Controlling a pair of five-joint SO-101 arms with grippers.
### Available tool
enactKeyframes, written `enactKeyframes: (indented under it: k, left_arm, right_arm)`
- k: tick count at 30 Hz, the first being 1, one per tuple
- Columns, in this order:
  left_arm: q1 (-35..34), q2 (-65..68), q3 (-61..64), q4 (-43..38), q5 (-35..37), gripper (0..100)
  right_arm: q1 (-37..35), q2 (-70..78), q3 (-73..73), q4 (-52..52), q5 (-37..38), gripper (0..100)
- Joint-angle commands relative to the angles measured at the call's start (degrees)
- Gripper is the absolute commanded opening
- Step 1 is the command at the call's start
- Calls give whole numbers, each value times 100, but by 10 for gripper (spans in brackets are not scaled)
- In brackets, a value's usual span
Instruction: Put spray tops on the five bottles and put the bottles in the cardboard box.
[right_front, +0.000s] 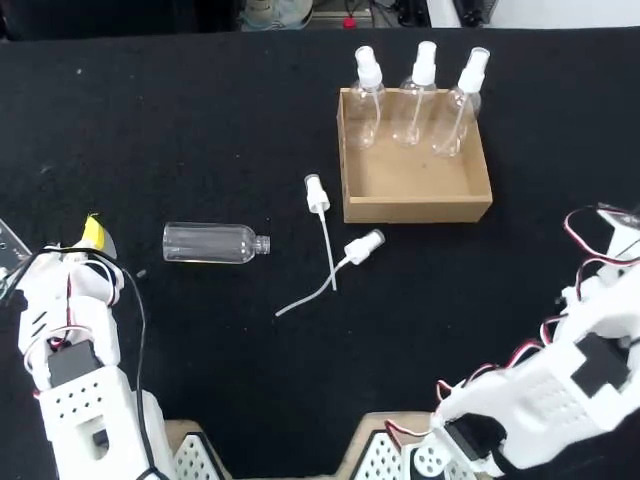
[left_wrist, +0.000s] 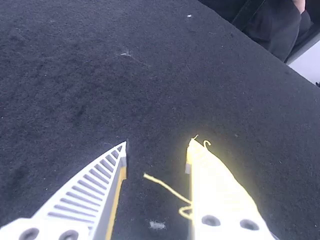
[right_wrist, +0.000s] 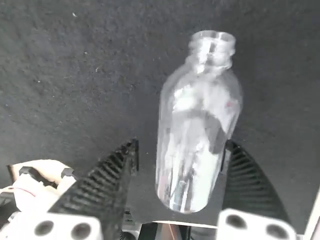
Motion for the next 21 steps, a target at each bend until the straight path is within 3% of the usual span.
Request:
enactKeyframes:
  k: [1, 15, 21]
  left_arm:
    - [-48, -18, -110, -132, 0, 188]
    - [-48, -18, -110, -132, 0, 188]
    - [-48, -18, -110, -132, 0, 188]
  right_arm:
    - [-18, 119, -321, -158, 70, 240]
    - [-387, 699, -286, -668, 35, 237]
    - [-1213, 831, -593, -615, -791, 162]
